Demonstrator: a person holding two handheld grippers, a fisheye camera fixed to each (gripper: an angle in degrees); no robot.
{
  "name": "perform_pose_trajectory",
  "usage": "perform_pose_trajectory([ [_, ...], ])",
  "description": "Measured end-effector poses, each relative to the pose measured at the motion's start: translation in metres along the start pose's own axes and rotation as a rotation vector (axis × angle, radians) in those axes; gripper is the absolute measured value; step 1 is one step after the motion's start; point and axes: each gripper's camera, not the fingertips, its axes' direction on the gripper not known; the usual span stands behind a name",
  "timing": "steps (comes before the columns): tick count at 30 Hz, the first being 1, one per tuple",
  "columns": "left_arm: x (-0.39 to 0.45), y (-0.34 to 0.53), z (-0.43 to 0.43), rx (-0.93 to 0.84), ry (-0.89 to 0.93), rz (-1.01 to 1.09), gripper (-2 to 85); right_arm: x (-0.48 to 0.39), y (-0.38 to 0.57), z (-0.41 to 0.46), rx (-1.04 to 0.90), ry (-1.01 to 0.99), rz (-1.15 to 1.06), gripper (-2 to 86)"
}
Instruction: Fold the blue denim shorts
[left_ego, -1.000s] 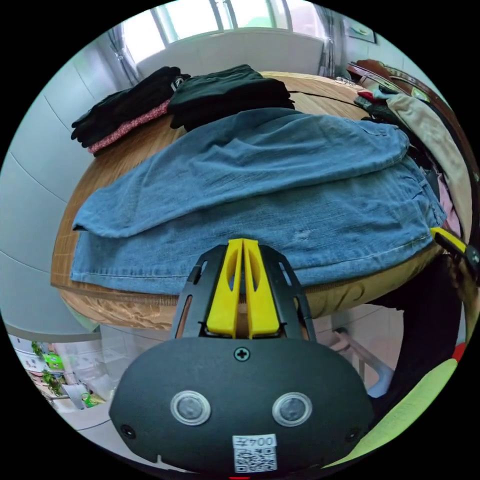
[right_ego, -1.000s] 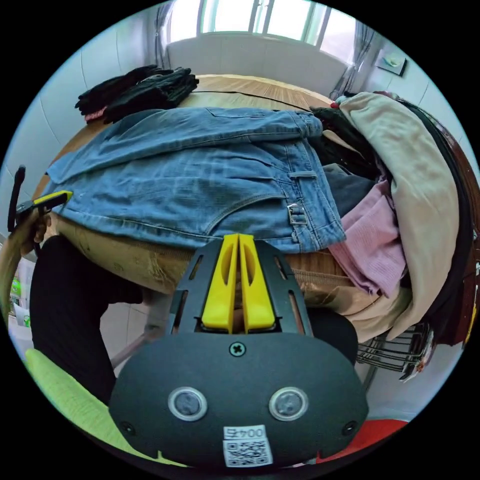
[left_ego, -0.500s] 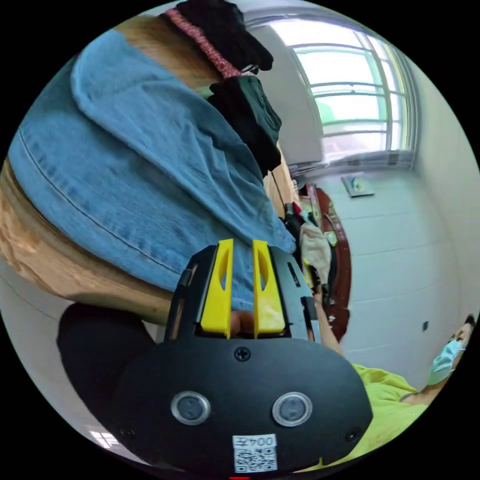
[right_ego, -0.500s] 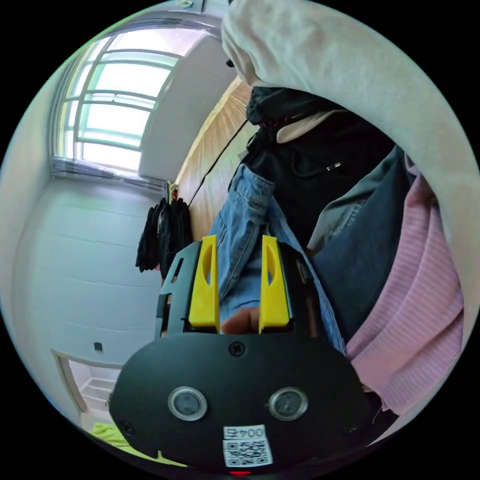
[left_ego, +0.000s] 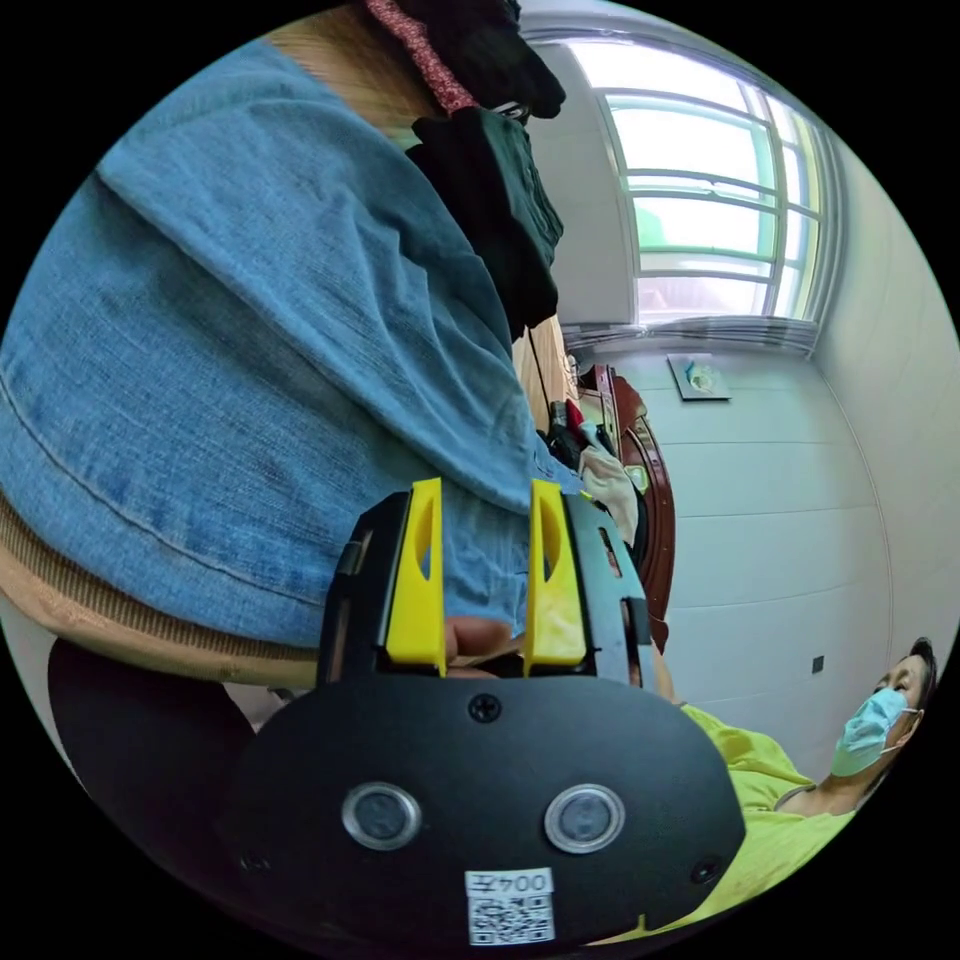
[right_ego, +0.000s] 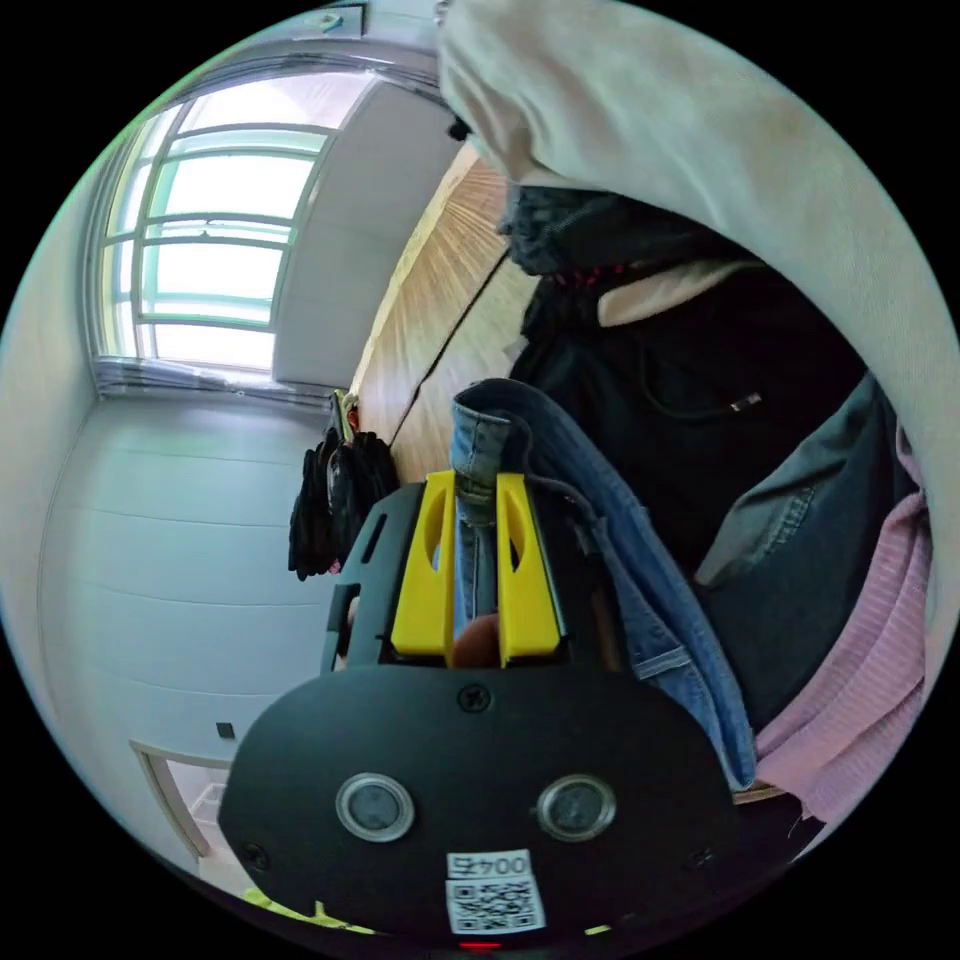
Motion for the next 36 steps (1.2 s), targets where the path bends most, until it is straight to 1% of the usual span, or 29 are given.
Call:
perform_pose_trajectory([
  [3, -0.008, -0.005, -0.001, -0.001, 0.043, -0.022, 13.0, -0.042, -0.003, -0.012, -0.008, -0.032, -0.037, 4.5],
  [6, -0.016, -0.009, 0.001, -0.013, 0.079, -0.046, 13.7, -0.089, -0.004, -0.021, -0.022, -0.015, -0.102, 4.0],
  [12, -0.038, -0.009, 0.001, 0.019, 0.159, -0.122, 15.1, -0.139, -0.002, -0.04, -0.02, -0.006, -0.147, 4.1],
  [19, -0.063, -0.021, -0.008, 0.122, 0.199, -0.232, 15.6, -0.117, -0.003, -0.065, -0.026, -0.062, -0.079, 3.9],
  [24, -0.063, -0.037, -0.01, 0.203, 0.227, -0.253, 14.6, -0.092, 0.0, -0.078, -0.038, -0.114, -0.046, 3.9],
  [27, -0.058, -0.05, -0.011, 0.242, 0.186, -0.257, 11.6, -0.081, 0.003, -0.081, -0.041, -0.131, -0.032, 3.9],
  [28, -0.055, -0.055, -0.015, 0.268, 0.165, -0.254, 9.3, -0.08, 0.004, -0.081, -0.042, -0.133, -0.031, 3.9],
  [29, -0.049, -0.06, -0.02, 0.283, 0.129, -0.246, 6.6, -0.077, 0.005, -0.083, -0.042, -0.136, -0.03, 3.8],
  [31, -0.032, -0.07, -0.029, 0.295, 0.088, -0.201, 5.4, -0.073, 0.007, -0.086, -0.045, -0.14, -0.03, 3.9],
  [36, 0.044, -0.1, -0.052, 0.309, 0.043, 0.0, 4.9, -0.06, 0.019, -0.106, -0.029, -0.163, -0.033, 3.9],
])
